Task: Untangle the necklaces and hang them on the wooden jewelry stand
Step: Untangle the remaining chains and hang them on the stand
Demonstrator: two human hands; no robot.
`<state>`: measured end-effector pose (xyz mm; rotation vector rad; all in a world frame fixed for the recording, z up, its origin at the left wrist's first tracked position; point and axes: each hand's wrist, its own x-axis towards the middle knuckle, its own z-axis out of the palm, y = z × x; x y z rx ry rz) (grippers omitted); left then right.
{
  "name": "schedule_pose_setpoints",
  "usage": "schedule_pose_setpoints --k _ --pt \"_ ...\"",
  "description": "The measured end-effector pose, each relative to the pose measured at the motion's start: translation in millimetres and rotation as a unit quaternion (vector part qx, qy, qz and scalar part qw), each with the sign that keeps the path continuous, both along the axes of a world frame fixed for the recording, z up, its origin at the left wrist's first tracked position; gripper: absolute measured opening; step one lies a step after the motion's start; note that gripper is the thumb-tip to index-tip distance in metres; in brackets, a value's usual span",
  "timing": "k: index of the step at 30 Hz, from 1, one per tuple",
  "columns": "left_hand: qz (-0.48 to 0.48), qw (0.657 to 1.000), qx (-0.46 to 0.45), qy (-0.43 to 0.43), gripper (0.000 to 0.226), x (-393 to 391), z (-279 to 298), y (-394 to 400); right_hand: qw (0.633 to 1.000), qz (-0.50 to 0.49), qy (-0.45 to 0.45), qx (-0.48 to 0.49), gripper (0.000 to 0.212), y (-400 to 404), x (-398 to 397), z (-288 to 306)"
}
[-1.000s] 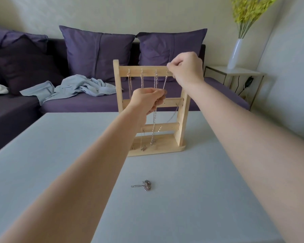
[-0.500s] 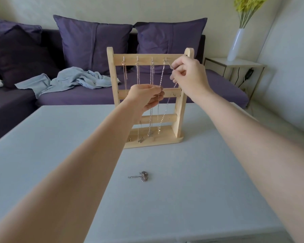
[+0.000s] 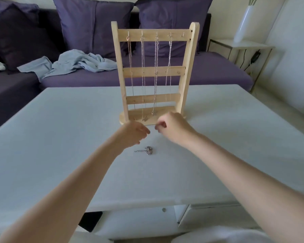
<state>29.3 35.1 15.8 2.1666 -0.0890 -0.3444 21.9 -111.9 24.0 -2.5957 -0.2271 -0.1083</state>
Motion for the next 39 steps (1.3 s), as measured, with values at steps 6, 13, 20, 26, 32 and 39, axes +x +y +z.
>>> schedule_pose_setpoints --k 6,13,20,26,32,39 --pt "-0.072 0.963 0.218 -0.139 0.021 -20 -33 7 0.996 -0.042 0.057 0.045 0.016 29 -27 -45" --pt "-0.061 0.967 0.181 -0.169 0.013 -25 -36 7 0.977 -0.111 0.084 0.16 0.003 34 -39 -51" --pt "0.011 0.997 -0.056 -0.058 0.018 -14 -20 7 0.94 -0.138 0.088 0.299 0.024 20 -29 -36" --pt "0.032 0.984 -0.17 -0.033 0.017 -11 -1 1 0.943 -0.083 0.076 0.314 0.03 15 -21 -17" --pt "0.091 0.965 -0.247 -0.013 0.013 -15 9 1 0.908 -0.05 0.156 0.386 0.027 14 -25 -9" --pt "0.135 0.927 -0.35 0.029 0.01 -12 16 2 0.868 -0.036 0.18 0.461 0.018 9 -24 -6"
